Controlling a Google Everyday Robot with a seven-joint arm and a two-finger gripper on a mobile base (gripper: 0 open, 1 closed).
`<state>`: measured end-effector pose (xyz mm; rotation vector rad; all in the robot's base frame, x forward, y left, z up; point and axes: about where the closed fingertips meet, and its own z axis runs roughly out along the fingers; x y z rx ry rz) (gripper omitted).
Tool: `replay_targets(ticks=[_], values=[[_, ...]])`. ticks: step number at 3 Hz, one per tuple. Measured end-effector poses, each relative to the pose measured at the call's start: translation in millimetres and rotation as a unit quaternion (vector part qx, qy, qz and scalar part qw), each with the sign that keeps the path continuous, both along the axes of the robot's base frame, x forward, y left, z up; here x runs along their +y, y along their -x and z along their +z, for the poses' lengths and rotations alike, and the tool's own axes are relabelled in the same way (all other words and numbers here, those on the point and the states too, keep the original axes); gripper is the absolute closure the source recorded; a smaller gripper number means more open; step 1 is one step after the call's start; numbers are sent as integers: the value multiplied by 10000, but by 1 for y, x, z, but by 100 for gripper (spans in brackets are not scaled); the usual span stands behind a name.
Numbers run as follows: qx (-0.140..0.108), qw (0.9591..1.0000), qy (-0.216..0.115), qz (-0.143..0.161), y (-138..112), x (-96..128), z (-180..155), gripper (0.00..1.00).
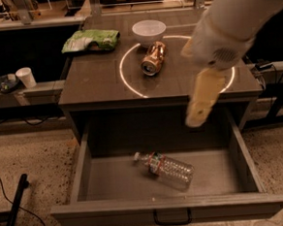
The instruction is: Pick water bottle from top drawer and place on counter
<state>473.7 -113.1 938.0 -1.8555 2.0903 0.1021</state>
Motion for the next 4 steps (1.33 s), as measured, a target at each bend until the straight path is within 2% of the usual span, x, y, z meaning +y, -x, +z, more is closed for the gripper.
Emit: replay_targets(ticks=[1, 2, 3, 4], values=[[222, 9997, -77, 57, -2, 64, -71, 0], [681, 9973, 255, -40, 19, 74, -155, 0], [666, 9975, 246, -37, 18, 74, -153, 0], [633, 9977, 187, -154, 11, 72, -169, 0]])
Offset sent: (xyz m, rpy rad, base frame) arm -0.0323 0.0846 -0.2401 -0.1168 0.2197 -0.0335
